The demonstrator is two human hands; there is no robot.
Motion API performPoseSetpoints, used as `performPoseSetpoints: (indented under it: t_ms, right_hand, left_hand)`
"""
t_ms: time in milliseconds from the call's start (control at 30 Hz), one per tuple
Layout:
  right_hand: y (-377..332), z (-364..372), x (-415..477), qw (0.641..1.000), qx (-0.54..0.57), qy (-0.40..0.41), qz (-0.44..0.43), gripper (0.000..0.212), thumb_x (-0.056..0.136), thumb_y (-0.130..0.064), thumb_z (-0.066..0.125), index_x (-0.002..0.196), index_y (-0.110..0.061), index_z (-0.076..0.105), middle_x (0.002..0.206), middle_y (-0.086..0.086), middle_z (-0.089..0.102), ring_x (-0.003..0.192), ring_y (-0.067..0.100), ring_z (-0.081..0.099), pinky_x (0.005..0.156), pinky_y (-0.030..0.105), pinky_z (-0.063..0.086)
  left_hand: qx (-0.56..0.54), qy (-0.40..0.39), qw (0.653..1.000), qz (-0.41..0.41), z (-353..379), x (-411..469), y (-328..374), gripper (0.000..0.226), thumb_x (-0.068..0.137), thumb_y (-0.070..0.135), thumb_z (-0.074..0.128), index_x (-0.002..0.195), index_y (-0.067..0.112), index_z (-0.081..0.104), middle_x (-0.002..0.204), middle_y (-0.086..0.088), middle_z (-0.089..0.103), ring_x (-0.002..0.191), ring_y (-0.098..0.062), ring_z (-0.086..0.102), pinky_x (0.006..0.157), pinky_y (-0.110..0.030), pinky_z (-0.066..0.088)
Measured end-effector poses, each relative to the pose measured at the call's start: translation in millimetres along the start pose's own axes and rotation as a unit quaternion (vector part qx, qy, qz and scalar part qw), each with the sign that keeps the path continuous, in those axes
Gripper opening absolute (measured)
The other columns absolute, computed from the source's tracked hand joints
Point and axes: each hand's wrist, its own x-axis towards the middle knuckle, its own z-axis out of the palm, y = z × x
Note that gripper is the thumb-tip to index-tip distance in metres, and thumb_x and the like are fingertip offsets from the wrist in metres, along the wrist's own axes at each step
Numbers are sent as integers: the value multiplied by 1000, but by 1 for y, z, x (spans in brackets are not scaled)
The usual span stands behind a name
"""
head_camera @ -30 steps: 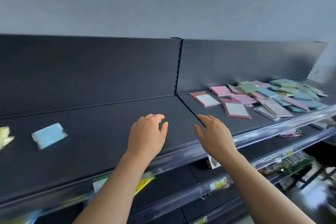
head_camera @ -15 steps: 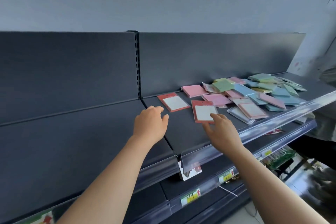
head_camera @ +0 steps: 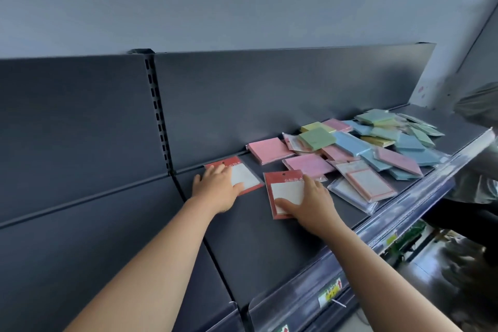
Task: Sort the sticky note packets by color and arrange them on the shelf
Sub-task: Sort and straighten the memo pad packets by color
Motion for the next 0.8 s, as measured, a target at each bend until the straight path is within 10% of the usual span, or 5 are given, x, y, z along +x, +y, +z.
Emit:
performPoseSetpoints:
  t_ms: [300,500,800]
  right_hand:
    - [-1,-8,6,971,229,67,-11,92,75,-26,80,148,-20,24,135,1,40,118,19,48,102,34,41]
    - [-5,12,20,966,252,-37,-43,39,75,-20,79,109,-20,60,101,-7,68,92,12,65,71,20,46]
    - [-1,7,20,955,280,-74,-58,51,79,-19,76,122,-15,48,105,-6,57,92,11,55,77,22,40]
  left_hand:
    - [-130,-28,991,-22,-14,-53,-19,74,85,47,64,146,21,34,154,3,29,143,-23,20,115,-35,24]
    - [-141,-20,970,-197,-26,-56,9,62,75,45,73,120,6,53,127,-10,40,112,-26,47,80,-26,43]
    - [-298,30,922,-244,-21,-62,19,56,60,31,83,104,6,60,110,-9,62,92,-23,63,72,-32,53]
